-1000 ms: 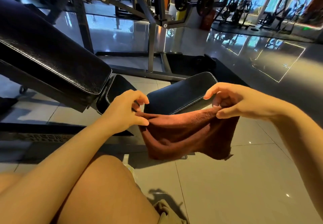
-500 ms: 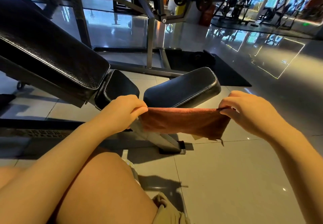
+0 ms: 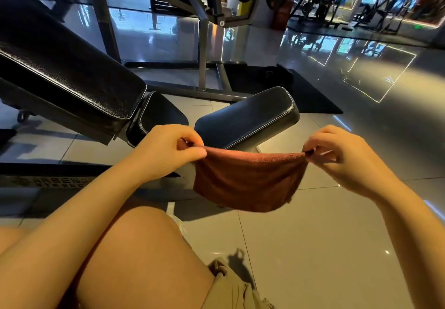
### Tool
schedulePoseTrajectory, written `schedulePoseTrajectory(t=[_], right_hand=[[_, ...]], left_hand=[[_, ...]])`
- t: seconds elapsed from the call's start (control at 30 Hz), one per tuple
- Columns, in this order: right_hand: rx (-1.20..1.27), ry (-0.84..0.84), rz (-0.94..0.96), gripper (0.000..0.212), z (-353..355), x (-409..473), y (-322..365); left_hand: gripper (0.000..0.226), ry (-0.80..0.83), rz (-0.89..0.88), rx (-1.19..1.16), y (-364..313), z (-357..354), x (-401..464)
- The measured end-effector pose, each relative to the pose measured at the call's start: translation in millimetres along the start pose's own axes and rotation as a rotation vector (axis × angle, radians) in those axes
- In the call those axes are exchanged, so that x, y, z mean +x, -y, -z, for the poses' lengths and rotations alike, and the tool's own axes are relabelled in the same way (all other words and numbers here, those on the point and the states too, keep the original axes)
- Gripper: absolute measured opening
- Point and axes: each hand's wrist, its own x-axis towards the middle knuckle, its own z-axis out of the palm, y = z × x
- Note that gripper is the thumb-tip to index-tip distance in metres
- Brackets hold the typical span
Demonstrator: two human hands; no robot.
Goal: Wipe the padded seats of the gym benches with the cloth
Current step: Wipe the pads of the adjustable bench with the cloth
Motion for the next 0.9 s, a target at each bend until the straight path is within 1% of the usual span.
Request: schedulePoseTrajectory(t=[0.07,0.1,0.17,0.23,0.3,0.4,0.47,0.53,0.57,0.6,0.7,0.77,0.83,0.9], right_hand=[[-0.019,-0.077,0.047,0.019,-8,7,-1],[0.026,-0.108,0.065,0.018,-14,12,-1],[0.252,-0.131,0.112,0.025,-25,26,10],[0.484,-0.101,0.189,0.033,-37,41,32],[0.638,-0.025,0.235,0.031,-51,55,55],[0.867,0.051,0.219,0.024,-74,66,81],[0.997,0.069,0.175,0.031,-85,69,89],[1.073,0.098,0.133,0.037,-89,70,93],[1.089,0.113,0.128,0.039,-90,70,94],[1.101,0.13,0.127,0.04,-92,69,95],[1.112,0.148,0.114,0.036,-96,65,94],[1.067,0.113,0.104,0.031,-102,58,87],[0.937,0.087,0.1,0.035,-111,47,77],[0.711,0.094,0.08,0.046,-123,34,72]], left_hand=[[0.018,0.021,-0.095,0.079,-1,-4,-1],[0.02,0.017,-0.157,0.114,-2,-7,0],[0.015,-0.026,-0.271,0.153,-7,-14,4],[0.013,-0.089,-0.339,0.141,-11,-18,10],[0.014,-0.173,-0.33,0.106,-14,-21,16],[0.026,-0.261,-0.175,-0.001,-10,-19,16],[0.04,-0.311,-0.122,-0.035,-2,-14,11],[0.048,-0.33,-0.135,0.045,6,-9,7],[0.049,-0.306,-0.146,0.091,10,-6,6],[0.046,-0.256,-0.151,0.109,13,-5,6],[0.021,-0.106,-0.054,0.016,14,-4,4],[0.012,-0.087,-0.012,-0.023,14,-7,2],[0.012,-0.111,-0.006,-0.05,14,-9,2],[0.013,-0.152,0.0,-0.086,14,-9,2]])
